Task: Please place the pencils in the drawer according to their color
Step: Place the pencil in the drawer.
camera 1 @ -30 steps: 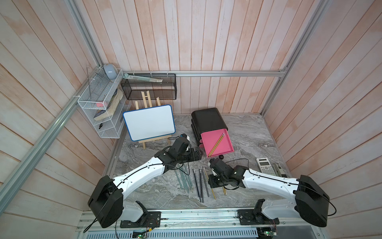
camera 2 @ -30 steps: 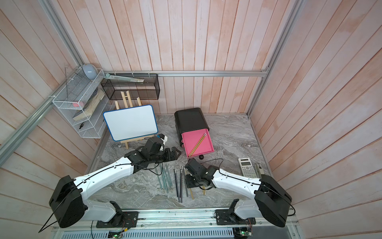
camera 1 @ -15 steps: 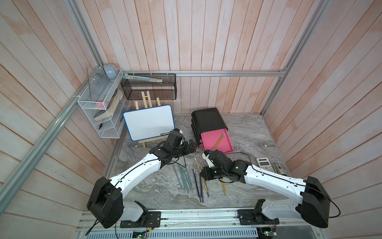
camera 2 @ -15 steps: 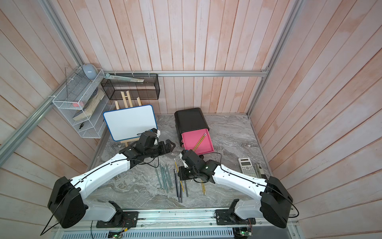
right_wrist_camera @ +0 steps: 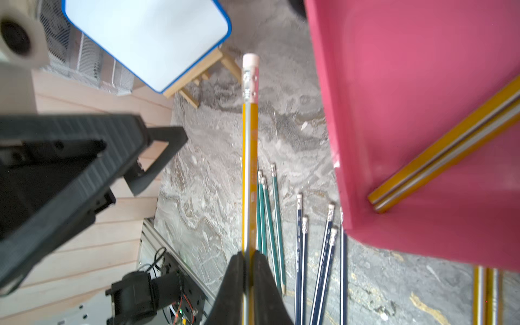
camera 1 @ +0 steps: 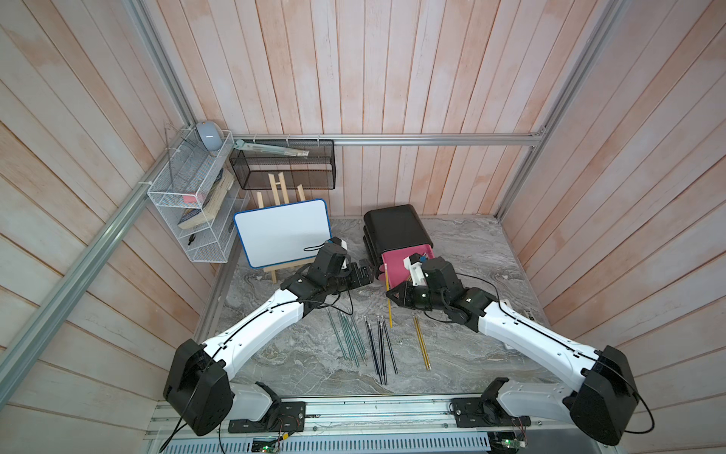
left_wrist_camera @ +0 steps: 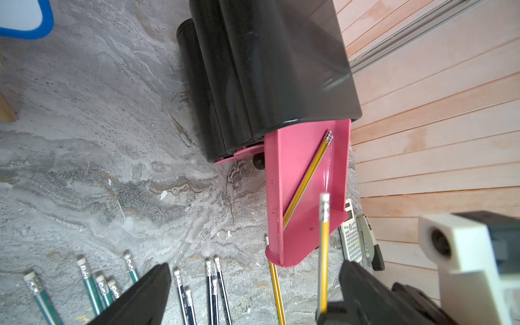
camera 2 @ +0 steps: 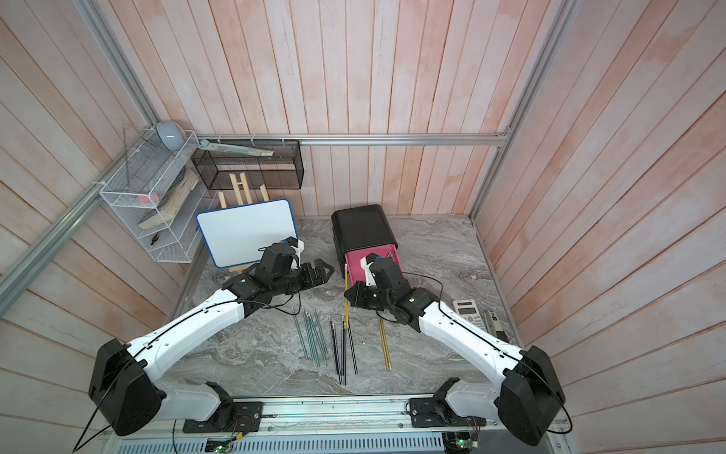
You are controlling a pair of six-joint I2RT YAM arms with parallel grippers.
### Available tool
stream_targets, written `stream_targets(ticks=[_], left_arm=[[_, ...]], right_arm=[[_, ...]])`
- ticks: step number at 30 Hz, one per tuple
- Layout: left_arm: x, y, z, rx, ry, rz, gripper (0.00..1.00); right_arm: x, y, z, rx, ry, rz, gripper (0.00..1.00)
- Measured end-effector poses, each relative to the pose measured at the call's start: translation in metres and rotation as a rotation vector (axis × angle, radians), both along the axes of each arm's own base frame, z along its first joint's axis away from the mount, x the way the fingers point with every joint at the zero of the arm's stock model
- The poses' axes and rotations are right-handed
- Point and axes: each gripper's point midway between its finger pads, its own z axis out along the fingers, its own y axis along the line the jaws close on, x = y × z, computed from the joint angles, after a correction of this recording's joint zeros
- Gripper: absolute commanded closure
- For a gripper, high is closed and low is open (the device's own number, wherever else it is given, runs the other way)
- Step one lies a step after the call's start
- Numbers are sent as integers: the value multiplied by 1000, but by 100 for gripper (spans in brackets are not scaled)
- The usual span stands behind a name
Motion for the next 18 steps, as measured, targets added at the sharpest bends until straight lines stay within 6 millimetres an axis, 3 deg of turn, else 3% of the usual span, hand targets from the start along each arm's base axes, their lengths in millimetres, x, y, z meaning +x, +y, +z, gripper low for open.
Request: stream_targets(ticks=[8,18], left_arm=[[3,-9,11,-6,-19,-39,0],[-1,-29,4,12,-8,-95,0]], right_arm=[[41,-41,1,79,4,-178,100],[66,-71,-9,134,30,-308,100]])
